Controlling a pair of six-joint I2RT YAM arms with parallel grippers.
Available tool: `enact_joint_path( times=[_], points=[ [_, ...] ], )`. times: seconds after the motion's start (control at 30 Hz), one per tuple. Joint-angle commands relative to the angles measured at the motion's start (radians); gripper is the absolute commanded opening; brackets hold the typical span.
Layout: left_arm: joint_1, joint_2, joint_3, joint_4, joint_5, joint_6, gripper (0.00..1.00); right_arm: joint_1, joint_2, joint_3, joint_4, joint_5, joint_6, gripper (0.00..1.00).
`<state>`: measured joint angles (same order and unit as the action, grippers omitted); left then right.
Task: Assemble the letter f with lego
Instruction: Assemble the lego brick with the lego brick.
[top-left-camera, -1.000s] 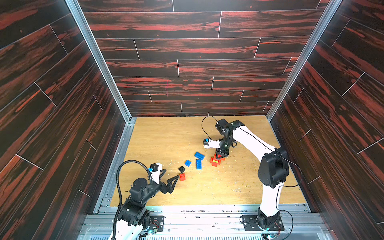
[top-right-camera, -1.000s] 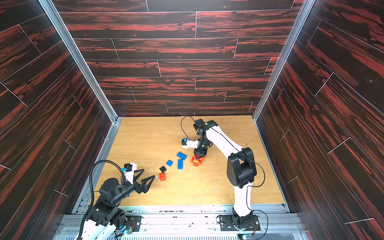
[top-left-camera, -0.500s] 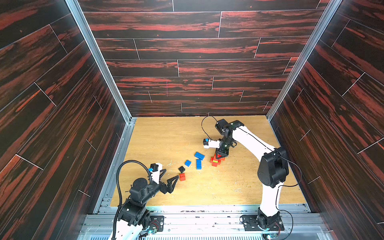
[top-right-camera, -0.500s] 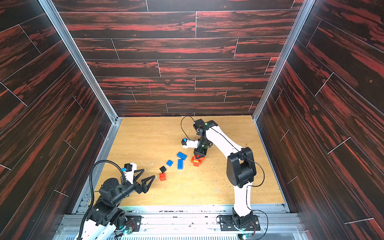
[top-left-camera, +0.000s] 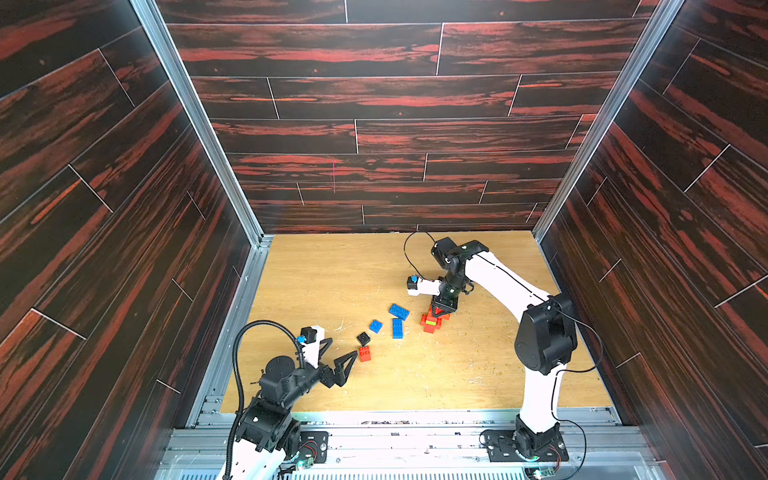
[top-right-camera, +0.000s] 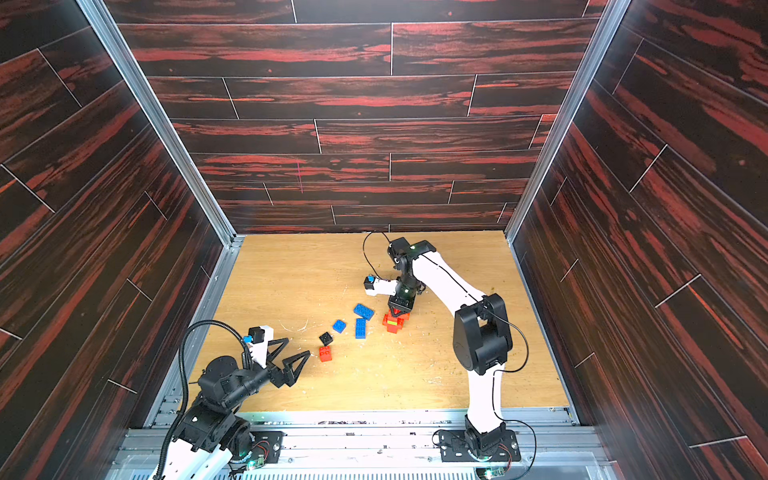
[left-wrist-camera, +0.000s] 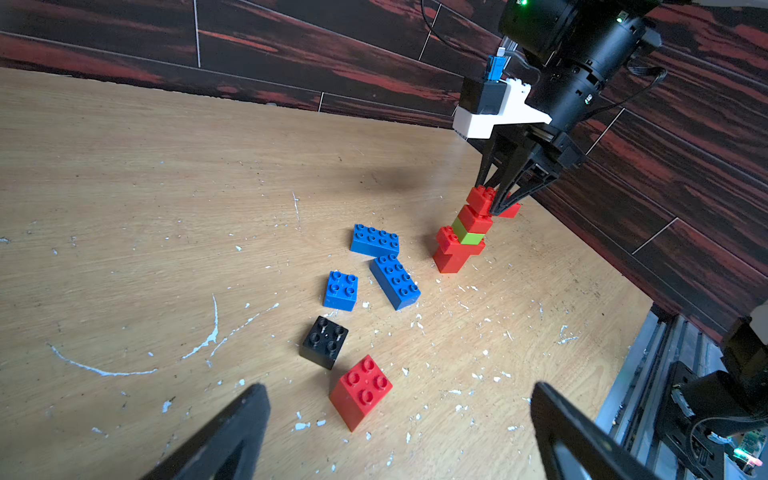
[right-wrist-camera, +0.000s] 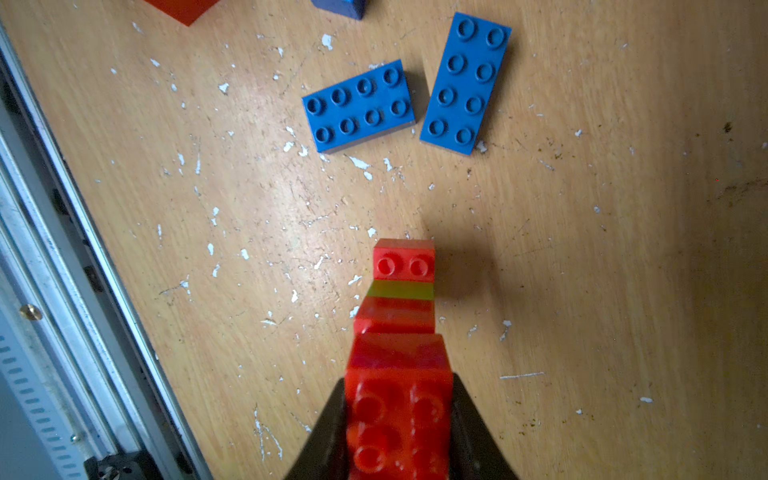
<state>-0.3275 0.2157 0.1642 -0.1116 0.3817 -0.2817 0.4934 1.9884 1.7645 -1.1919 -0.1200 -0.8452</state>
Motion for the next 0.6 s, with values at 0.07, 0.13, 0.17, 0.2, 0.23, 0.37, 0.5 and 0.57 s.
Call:
enact_joint_path(
  times=[0.07, 0.13, 0.17, 0.2, 0.23, 0.37, 0.5, 0.57],
  points=[
    [-0.002, 0.008, -0.005, 0.013, -0.004, -0.001, 1.00, -0.004, 0.024, 0.001, -0.012, -0.015, 0.012, 0.12],
    [-0.003, 0.008, -0.005, 0.013, -0.004, -0.001, 1.00, -0.004, 0.023, -0.002, -0.015, -0.017, 0.011, 0.12],
    [-0.003, 0.010, -0.005, 0.013, -0.004, -0.001, 1.00, -0.004, 0.023, -0.003, -0.017, -0.019, 0.011, 0.12],
    [-0.002, 0.008, -0.005, 0.013, -0.004, -0.001, 1.00, -0.005, 0.023, -0.005, -0.020, -0.019, 0.010, 0.12],
    [-0.002, 0.008, -0.005, 0.013, -0.004, -0.001, 1.00, -0.004, 0.023, -0.007, -0.022, -0.019, 0.010, 0.12],
    [-0.002, 0.009, -0.005, 0.013, -0.004, -0.001, 1.00, -0.004, 0.023, -0.021, -0.029, -0.010, 0.011, 0.12],
    [-0.003, 0.010, -0.005, 0.013, -0.004, -0.001, 1.00, -0.003, 0.021, -0.035, -0.038, -0.009, 0.011, 0.12],
    [-0.002, 0.009, -0.005, 0.014, -0.003, -0.001, 1.00, -0.004, 0.020, -0.036, -0.047, -0.014, 0.011, 0.12]
  ],
)
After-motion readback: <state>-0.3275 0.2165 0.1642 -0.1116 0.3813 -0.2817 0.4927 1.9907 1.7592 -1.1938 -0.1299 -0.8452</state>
